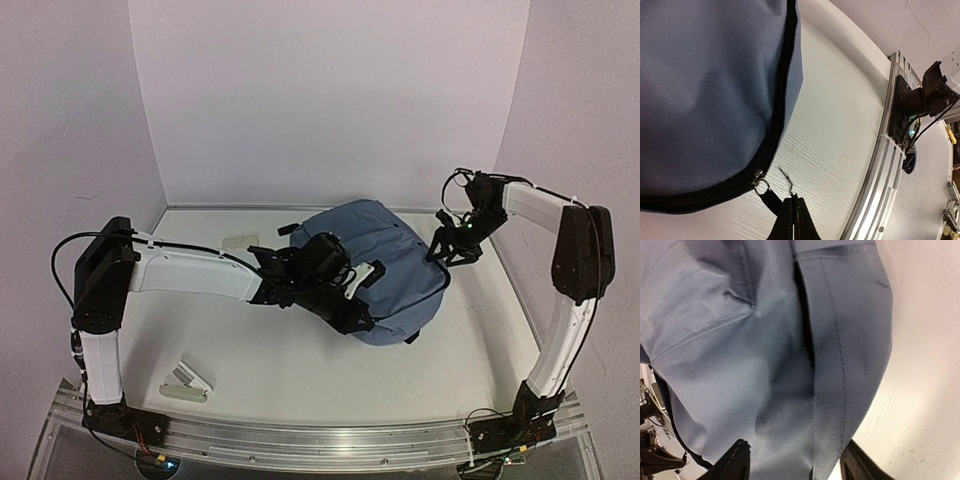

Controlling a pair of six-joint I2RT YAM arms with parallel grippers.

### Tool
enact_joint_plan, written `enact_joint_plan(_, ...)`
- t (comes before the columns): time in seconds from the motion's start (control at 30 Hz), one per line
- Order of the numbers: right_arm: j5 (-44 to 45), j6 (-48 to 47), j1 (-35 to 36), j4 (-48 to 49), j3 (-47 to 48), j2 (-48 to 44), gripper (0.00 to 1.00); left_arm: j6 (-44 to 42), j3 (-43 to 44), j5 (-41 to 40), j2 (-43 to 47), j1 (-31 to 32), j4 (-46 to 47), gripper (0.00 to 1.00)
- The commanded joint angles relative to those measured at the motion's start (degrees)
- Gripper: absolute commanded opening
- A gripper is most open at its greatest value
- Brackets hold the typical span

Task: Pack the student bag
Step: Zip the student bag at the center of the board.

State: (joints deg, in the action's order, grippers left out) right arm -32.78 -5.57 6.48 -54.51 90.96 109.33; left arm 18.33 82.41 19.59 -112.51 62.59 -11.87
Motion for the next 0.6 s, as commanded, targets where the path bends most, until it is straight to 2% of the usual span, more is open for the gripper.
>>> enact_joint_plan(0.0, -4.5, -11.4, 0.4, -0.7, -5.6, -12.2, 0.78, 5.5, 0.3, 3.5, 0.8, -5.1, 7.0, 0.0)
enact_joint_plan(0.07, -7.5, -16.1, 1.2, 0.2, -9.4, -16.4, 0.77, 7.7, -1.3, 4.9, 1.0, -6.8, 8.9, 0.0)
enact_joint_plan(0.2, -6.4, -22.1, 6.7, 4.9, -14.1, -20.5, 0.74, 10.2, -2.9, 6.6, 0.7, -9.0, 10.2, 0.0)
enact_joint_plan(0.57, -2.2, -26.2, 19.0, 15.8, -20.0, -19.2, 0.66, 12.9, -2.6, 8.1, -1.1, -9.8, 11.6, 0.0)
